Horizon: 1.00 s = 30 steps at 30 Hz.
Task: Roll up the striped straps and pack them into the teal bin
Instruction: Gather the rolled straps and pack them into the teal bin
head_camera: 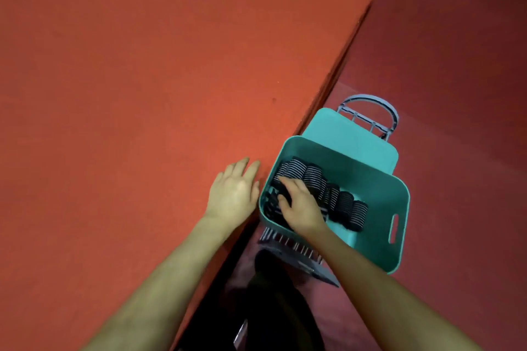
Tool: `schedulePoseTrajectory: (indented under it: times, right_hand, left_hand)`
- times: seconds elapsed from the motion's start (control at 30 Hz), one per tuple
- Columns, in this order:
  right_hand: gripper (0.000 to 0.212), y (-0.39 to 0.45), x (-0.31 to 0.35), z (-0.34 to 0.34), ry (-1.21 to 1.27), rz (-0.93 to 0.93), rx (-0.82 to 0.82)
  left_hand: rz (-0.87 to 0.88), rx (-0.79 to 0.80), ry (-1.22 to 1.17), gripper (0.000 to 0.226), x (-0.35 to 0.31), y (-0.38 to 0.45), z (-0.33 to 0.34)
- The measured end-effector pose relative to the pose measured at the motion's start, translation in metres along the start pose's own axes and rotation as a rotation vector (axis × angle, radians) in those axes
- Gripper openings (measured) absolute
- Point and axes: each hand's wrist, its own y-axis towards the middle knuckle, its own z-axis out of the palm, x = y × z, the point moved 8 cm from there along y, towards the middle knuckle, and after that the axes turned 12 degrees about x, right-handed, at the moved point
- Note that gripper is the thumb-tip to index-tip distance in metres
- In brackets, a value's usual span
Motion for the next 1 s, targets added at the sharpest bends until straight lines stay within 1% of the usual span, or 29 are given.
schedulePoseTrajectory:
  times: [0.1,0.17,0.33,0.47,0.6,0.8,0.9,1.0]
  right_hand:
    - [0.045,0.008,0.048,0.01,-0.062,-0.077,0.013]
    - [0.045,0.016,0.086,0.025,-0.117,-0.125,0.055]
    - [0.044,0.025,0.188,0.094,-0.234,-0.286,0.175]
    - [0.047,0.02,0.273,0.169,-0.368,-0.405,0.3]
    - [0.047,0.001,0.359,0.257,-0.442,-0.554,0.403]
    - [0.045,-0.026,0.459,0.382,-0.545,-0.713,0.555]
    - [0.044,-0.033,0.505,0.434,-0.592,-0.78,0.598]
    - [0.044,-0.032,0.531,0.478,-0.638,-0.782,0.632]
  left_hand:
    - [-0.078,-0.027,-0.044,0.045,0.034,-0.028,-0.019]
    - [-0.145,-0.062,-0.059,0.046,0.066,-0.053,-0.032]
    - [-0.364,-0.174,-0.116,0.046,0.162,-0.137,-0.06]
    - [-0.535,-0.259,-0.138,0.044,0.244,-0.225,-0.071]
    - [-0.711,-0.295,-0.185,0.044,0.316,-0.317,-0.071]
    - [-0.949,-0.365,-0.264,0.046,0.406,-0.438,-0.063]
    - [-1.091,-0.354,-0.272,0.051,0.451,-0.492,-0.054]
    - [-1.236,-0.306,-0.312,0.057,0.484,-0.533,-0.034]
